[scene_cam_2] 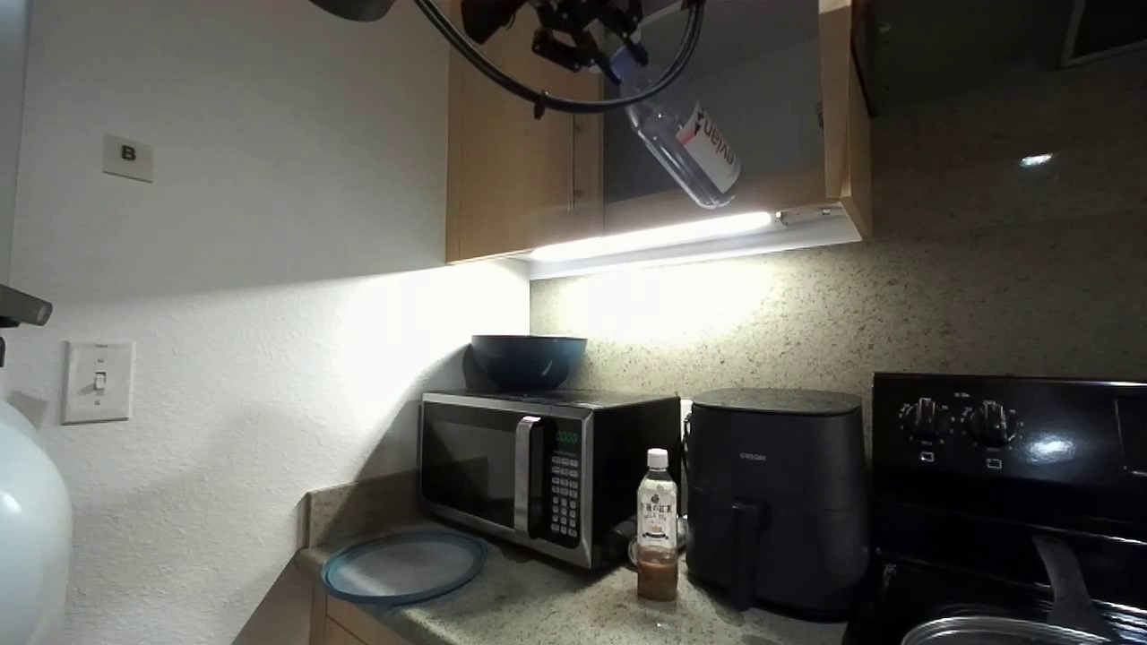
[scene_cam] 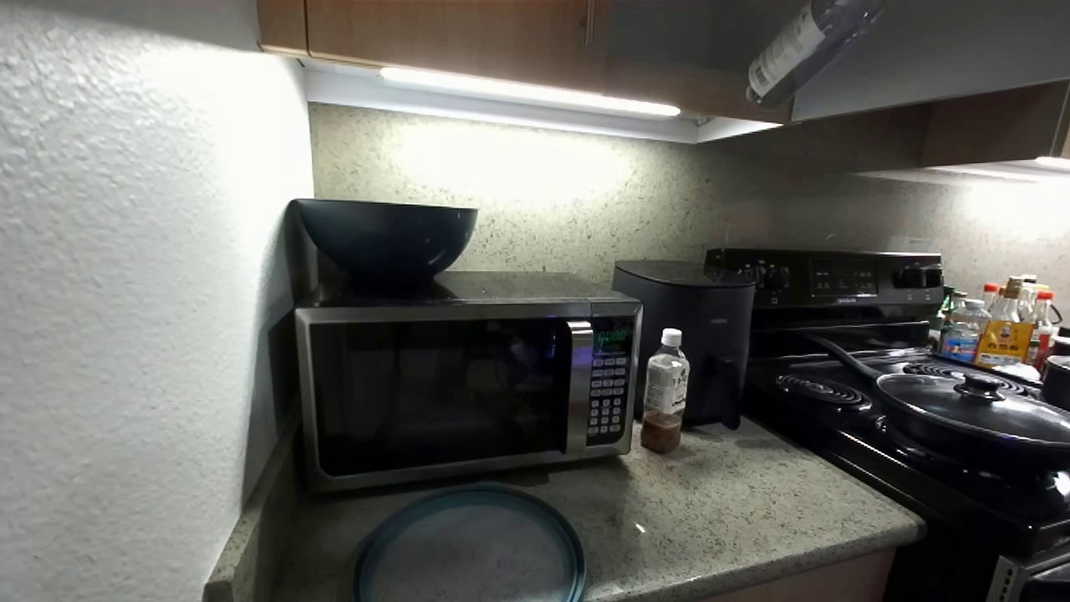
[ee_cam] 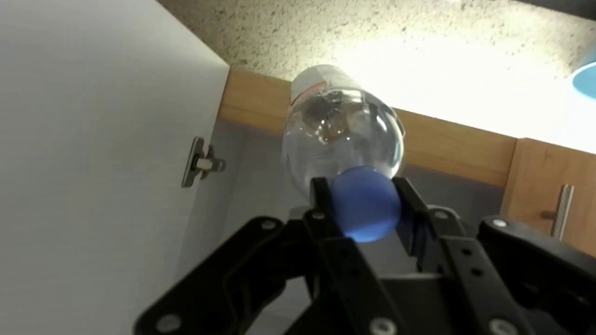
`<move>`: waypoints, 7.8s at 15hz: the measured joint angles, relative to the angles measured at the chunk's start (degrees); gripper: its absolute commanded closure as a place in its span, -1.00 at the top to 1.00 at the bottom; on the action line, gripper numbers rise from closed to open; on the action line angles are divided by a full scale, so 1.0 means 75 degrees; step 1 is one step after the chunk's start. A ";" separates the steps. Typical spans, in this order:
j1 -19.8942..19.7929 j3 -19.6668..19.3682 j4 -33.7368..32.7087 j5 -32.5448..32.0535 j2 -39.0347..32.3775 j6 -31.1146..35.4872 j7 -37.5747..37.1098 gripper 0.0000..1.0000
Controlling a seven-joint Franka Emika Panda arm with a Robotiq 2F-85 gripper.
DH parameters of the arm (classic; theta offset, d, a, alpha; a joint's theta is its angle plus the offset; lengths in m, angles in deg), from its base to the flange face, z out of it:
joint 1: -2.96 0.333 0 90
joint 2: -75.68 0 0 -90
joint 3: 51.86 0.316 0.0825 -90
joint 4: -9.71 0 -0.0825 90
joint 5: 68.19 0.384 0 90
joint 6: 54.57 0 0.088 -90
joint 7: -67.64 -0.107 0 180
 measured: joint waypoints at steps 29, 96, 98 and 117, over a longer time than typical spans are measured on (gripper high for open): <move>-0.1548 0.0999 -0.2599 -0.0042 -0.4438 0.3530 -0.0550 -0.79; 0.0863 -0.0346 0.0953 -0.0020 -0.3106 -0.0871 -0.0933 1.00; 0.0862 -0.0345 0.0947 -0.0020 -0.3105 -0.0872 -0.0933 1.00; 0.1230 -0.0372 -0.0328 0.0318 -0.5762 -0.0736 -0.0827 1.00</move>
